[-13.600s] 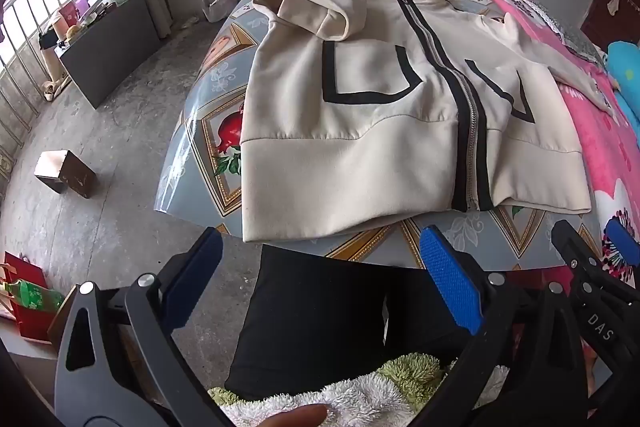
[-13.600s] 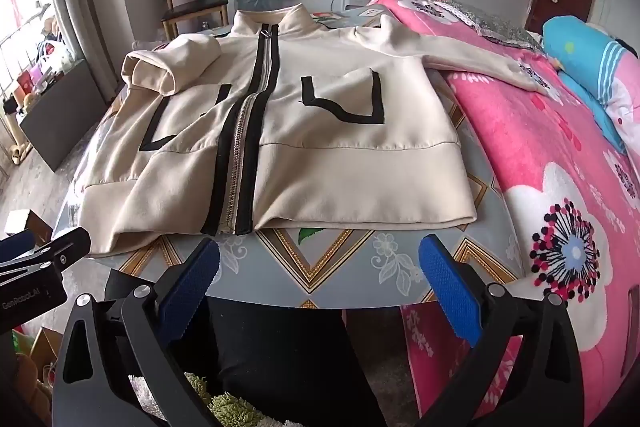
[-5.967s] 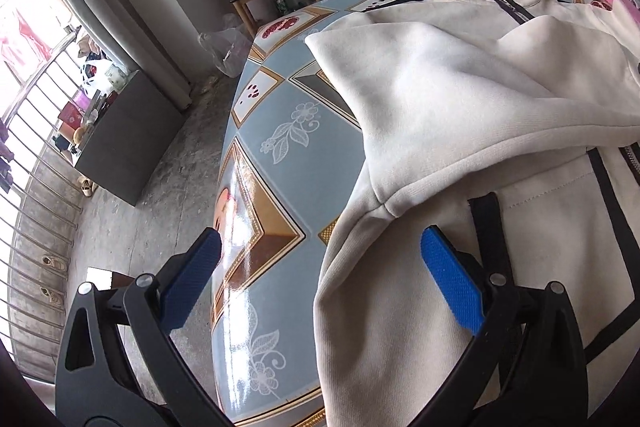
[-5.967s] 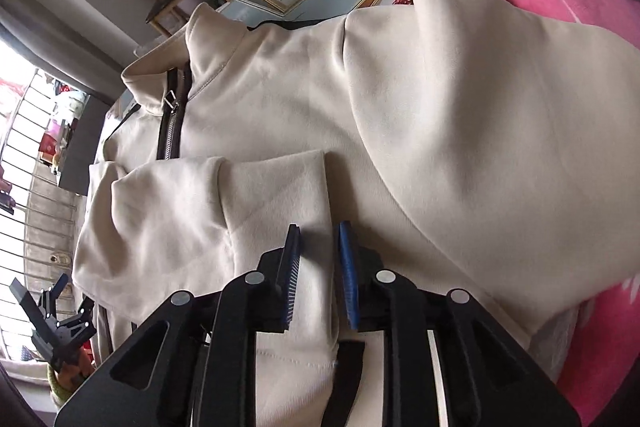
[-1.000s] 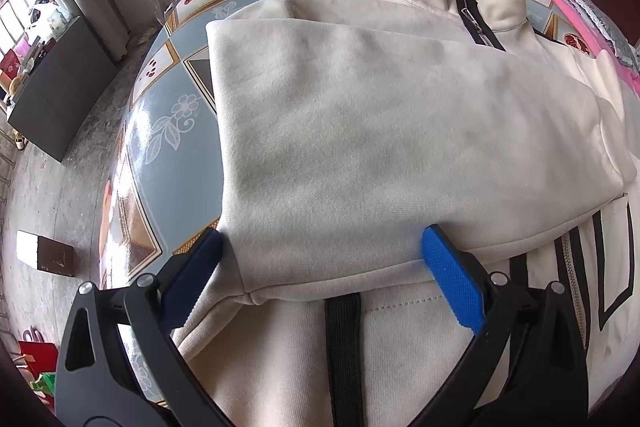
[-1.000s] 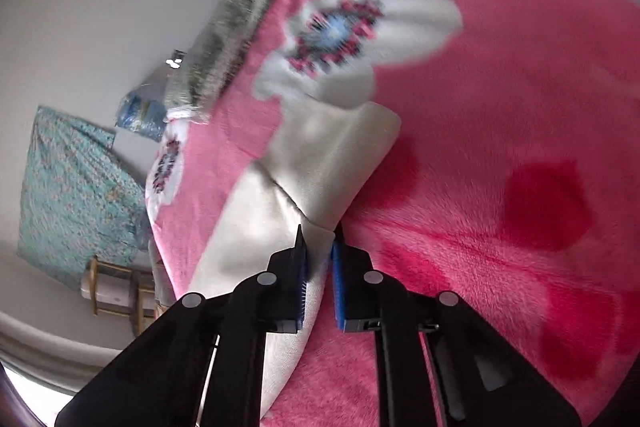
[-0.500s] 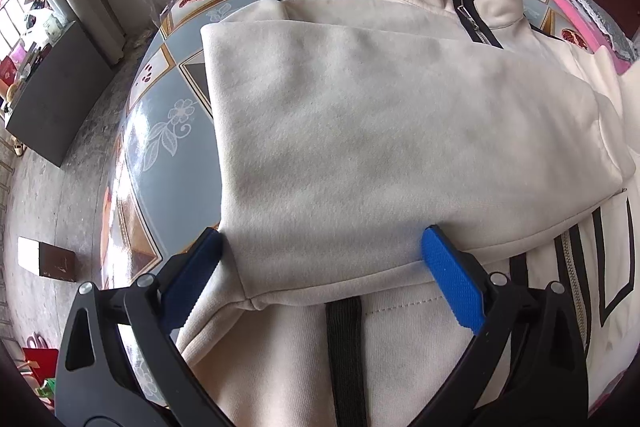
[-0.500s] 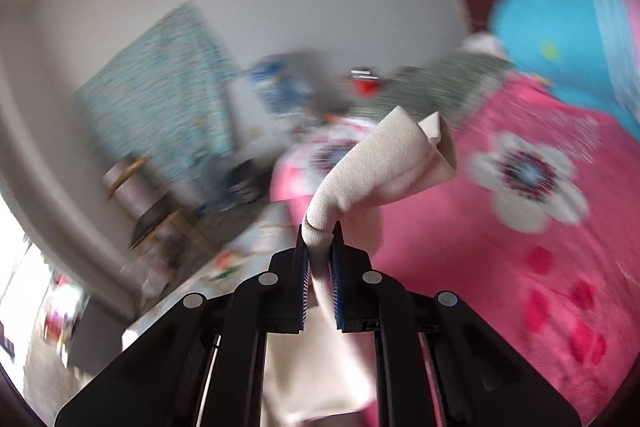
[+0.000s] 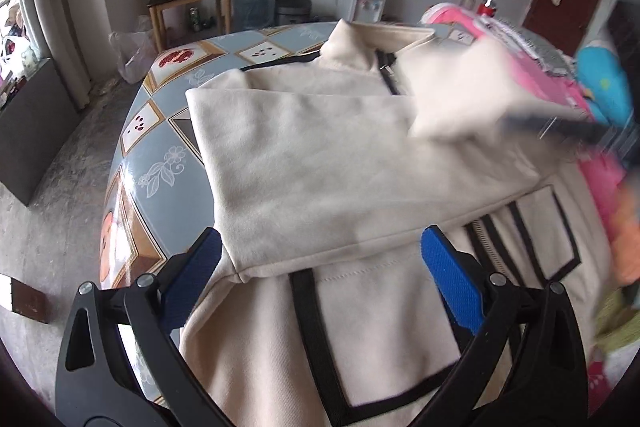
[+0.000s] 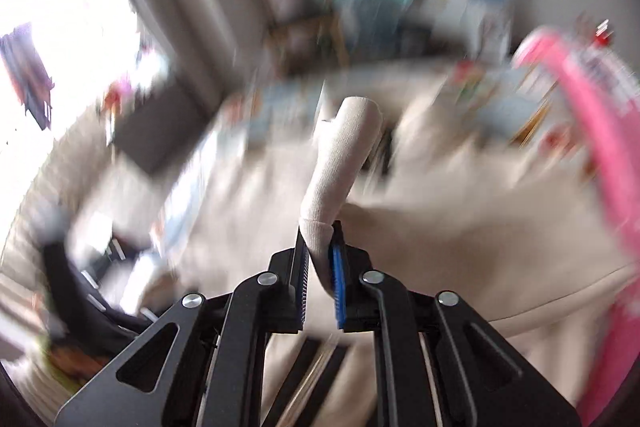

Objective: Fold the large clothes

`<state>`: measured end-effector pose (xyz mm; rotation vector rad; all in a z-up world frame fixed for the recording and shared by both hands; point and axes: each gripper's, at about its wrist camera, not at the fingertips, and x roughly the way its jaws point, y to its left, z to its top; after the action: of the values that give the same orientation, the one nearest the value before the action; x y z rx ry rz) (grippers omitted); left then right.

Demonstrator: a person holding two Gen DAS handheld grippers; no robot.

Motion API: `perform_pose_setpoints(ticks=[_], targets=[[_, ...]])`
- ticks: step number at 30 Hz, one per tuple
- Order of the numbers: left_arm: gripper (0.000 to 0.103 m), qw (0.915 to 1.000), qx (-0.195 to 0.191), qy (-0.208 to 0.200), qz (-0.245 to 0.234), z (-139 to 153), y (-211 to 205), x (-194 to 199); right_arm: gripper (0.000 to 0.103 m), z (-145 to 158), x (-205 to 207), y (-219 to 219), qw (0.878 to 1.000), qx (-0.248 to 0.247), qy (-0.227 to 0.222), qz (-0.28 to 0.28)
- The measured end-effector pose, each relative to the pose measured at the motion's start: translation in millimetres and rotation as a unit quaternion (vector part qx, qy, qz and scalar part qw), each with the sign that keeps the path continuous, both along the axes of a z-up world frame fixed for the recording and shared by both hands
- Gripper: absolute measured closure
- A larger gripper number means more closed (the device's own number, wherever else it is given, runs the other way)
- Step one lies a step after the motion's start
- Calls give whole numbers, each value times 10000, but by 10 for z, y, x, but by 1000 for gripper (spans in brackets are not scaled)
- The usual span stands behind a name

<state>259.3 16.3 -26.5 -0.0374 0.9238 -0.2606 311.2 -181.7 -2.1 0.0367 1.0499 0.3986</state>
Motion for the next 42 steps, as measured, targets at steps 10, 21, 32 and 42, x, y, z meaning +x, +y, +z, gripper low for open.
perform_pose_setpoints(ticks=[10, 21, 32, 42], targets=[[12, 9967, -686, 117, -428, 80, -129, 25, 33, 166, -680, -456, 9964, 780, -321, -16], [57, 9824, -1094, 1499, 232, -447, -318, 761, 33, -231, -1196, -1438, 9808, 1323, -254, -1409], [99, 9919, -835, 943, -136, 51, -411, 764, 33, -480, -1227, -1598, 9795, 1131, -119, -1661], [99, 9922, -184, 1032, 676, 272, 315, 1182, 33, -567, -1230, -1689, 9772, 1029, -86, -1853]])
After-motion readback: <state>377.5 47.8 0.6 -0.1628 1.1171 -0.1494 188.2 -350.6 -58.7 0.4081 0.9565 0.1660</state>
